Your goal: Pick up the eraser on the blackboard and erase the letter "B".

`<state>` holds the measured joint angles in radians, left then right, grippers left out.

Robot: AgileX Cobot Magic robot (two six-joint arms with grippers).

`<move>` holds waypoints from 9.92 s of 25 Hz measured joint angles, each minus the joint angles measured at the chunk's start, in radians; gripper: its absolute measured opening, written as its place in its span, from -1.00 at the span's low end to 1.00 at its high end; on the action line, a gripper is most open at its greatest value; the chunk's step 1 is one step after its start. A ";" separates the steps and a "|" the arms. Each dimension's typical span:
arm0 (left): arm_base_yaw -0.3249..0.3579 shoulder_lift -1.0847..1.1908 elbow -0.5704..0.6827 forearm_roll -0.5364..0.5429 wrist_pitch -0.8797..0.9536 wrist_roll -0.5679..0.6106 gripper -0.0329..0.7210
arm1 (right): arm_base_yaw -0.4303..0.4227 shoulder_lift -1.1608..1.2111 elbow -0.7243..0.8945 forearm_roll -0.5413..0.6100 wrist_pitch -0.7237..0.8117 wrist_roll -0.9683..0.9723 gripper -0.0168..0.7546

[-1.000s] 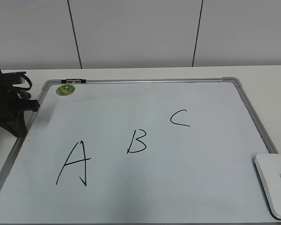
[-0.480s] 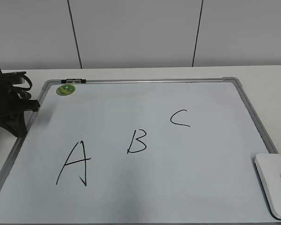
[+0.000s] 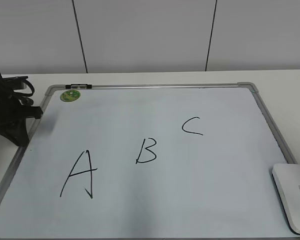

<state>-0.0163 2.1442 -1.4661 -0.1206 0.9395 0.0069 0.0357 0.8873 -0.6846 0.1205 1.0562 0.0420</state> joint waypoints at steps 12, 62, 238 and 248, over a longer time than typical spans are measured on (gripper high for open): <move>0.000 0.000 0.000 0.001 0.000 0.000 -0.86 | 0.092 0.465 -0.100 0.010 -0.045 0.005 0.57; 0.000 0.000 0.000 0.002 0.000 0.000 -0.86 | 0.051 0.803 -0.141 -0.095 -0.255 0.133 0.39; 0.000 0.000 0.000 -0.002 -0.039 0.002 -0.86 | 0.471 1.236 -1.229 -0.334 0.163 0.277 0.39; 0.000 0.000 0.000 0.000 -0.039 0.002 -0.86 | 0.299 1.013 -0.932 -0.376 0.167 0.291 0.39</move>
<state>-0.0163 2.1442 -1.4661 -0.1207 0.9008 0.0092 0.3347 1.9000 -1.6163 -0.2560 1.2231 0.3331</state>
